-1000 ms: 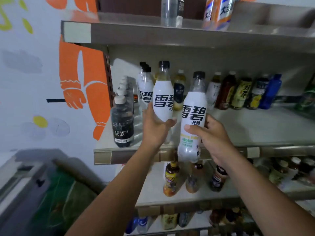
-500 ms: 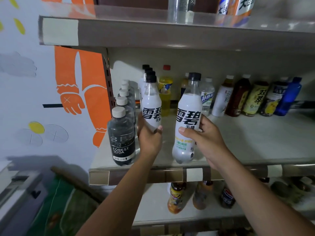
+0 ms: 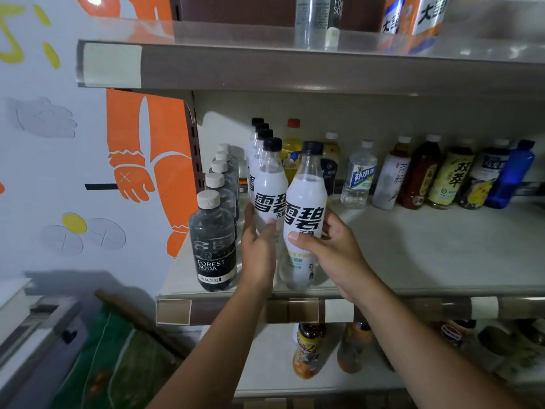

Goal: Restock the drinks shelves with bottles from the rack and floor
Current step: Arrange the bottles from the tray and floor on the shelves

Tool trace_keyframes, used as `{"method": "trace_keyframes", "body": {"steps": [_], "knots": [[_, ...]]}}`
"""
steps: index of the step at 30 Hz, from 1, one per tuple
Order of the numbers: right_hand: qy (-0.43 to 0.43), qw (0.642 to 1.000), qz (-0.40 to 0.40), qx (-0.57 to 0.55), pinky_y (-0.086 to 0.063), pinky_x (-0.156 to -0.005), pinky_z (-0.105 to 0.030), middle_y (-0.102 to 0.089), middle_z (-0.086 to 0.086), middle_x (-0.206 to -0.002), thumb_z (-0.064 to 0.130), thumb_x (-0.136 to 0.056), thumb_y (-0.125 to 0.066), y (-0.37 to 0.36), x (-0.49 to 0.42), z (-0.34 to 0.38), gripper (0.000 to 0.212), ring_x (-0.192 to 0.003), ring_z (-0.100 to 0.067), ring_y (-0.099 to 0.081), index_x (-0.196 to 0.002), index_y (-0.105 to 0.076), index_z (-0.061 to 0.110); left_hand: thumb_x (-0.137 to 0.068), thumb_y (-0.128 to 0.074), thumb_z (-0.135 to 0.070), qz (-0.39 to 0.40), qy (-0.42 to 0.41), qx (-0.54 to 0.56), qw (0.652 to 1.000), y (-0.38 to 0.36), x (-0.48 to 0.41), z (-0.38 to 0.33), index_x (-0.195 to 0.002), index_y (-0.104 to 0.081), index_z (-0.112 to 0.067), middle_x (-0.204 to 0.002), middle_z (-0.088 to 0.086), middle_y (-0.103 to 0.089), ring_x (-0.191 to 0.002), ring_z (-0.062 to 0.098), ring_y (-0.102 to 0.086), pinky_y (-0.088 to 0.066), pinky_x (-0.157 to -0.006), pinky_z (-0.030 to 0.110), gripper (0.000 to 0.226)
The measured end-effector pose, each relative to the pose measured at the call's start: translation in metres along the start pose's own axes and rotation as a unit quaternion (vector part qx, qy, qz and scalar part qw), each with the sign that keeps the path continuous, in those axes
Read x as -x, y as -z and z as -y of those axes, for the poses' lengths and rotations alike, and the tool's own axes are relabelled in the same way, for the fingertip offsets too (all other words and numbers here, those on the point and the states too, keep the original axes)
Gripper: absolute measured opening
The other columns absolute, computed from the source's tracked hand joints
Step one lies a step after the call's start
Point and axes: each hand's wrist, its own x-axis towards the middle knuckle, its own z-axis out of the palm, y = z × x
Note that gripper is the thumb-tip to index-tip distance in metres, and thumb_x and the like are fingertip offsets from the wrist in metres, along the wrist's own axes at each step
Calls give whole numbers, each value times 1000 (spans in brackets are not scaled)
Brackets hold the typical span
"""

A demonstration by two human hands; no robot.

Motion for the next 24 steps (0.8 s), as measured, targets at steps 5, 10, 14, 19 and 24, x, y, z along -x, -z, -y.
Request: {"method": "trace_keyframes", "body": {"steps": [5, 10, 14, 19, 24], "knots": [[18, 1000, 23, -11, -55, -79, -19, -73, 11, -115, 21, -76, -79, -25, -1, -10, 54, -107, -8, -69, -124, -58, 36, -106, -34, -39, -28, 21, -13, 999, -3, 11, -11, -131, -58, -33, -122, -6, -69, -113, 12, -65, -50, -100, 38, 35], [-6, 999, 2, -32, -49, -82, -8, -65, 25, -124, 62, -78, -68, -46, 5, -19, 65, -115, 5, -60, -136, -46, 42, -104, -29, -49, -34, 44, -27, 998, 0, 18, -11, -141, -49, -34, -141, -7, -56, -127, 7, -51, -41, -103, 29, 44], [-65, 997, 13, -47, -42, -93, -14, -56, 29, -135, 97, -68, -26, -49, 1, -20, 95, -118, 13, -52, -145, -41, 44, -105, -28, -44, -66, 72, -43, 994, -2, 23, -14, -142, -48, -31, -140, -5, -56, -124, 10, -53, -41, -108, 34, 44], [-108, 991, 6, -84, -47, -73, -5, -66, 39, -100, 83, -74, -10, -55, -2, -17, 69, -88, 24, -59, -120, -53, 55, -106, -30, -34, -73, 67, -48, 994, -2, 24, -17, -127, -60, -27, -118, -5, -70, -101, 1, -66, -52, -90, 26, 37], [-136, 984, 8, -116, -40, -113, -44, -59, 11, -139, 80, -75, -18, -62, 1, -24, 86, -128, -11, -55, -145, -45, 37, -104, -37, -31, -91, 57, -69, 992, 4, 26, -10, -109, -65, -36, -99, -14, -74, -90, -3, -68, -53, -80, 27, 28]]}}
